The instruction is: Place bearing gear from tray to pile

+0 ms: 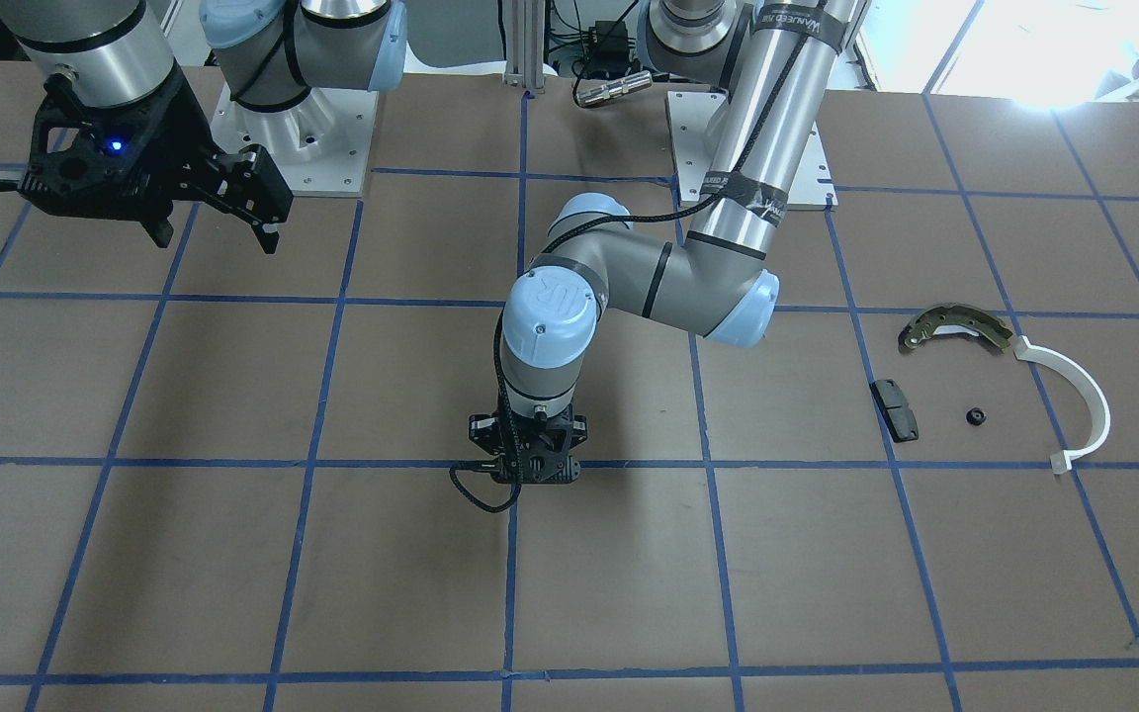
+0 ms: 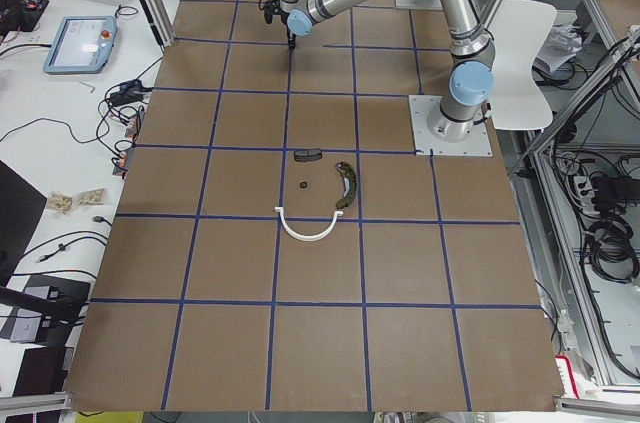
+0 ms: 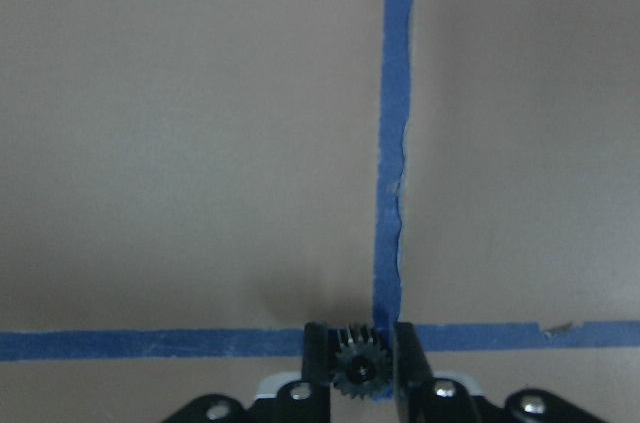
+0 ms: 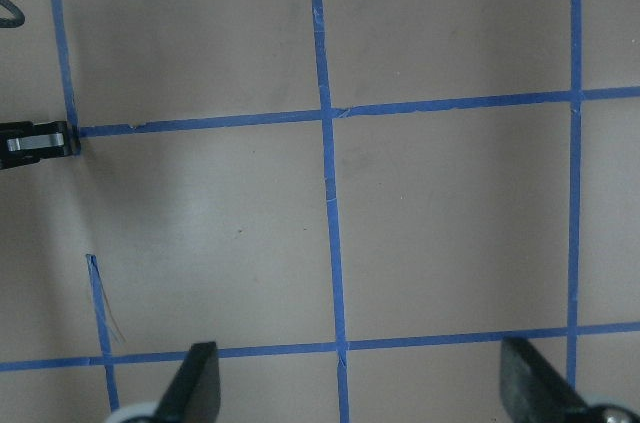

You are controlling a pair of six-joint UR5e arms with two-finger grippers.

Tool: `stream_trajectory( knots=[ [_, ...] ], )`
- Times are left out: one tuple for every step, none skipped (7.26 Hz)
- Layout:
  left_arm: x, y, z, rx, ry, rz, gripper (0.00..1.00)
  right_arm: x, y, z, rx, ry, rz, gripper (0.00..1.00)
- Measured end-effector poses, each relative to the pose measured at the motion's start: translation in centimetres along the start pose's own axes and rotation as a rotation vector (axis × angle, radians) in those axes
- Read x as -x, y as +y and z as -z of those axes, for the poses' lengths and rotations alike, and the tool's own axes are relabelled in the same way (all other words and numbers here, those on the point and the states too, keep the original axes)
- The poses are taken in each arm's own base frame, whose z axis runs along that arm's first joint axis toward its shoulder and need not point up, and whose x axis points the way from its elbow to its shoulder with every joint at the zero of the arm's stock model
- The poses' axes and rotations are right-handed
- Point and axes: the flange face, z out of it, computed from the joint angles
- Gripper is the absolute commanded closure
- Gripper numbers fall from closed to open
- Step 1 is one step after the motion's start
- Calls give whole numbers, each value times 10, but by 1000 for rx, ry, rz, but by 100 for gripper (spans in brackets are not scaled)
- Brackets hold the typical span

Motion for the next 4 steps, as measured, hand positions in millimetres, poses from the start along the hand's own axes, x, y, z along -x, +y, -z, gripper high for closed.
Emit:
stream_trajectory(
  knots=[
    [1, -2, 13, -8, 2, -2, 100, 0, 0, -1, 8, 1, 2, 0],
    [7, -6, 29, -7, 1, -2, 100, 0, 0, -1, 11, 1, 5, 0],
    [22, -15, 47, 0, -5, -9, 100, 0, 0, -1, 11, 2, 6, 0],
    [51, -29, 67, 12, -26, -31, 100, 0, -1, -2, 13, 3, 7, 0]
  ],
)
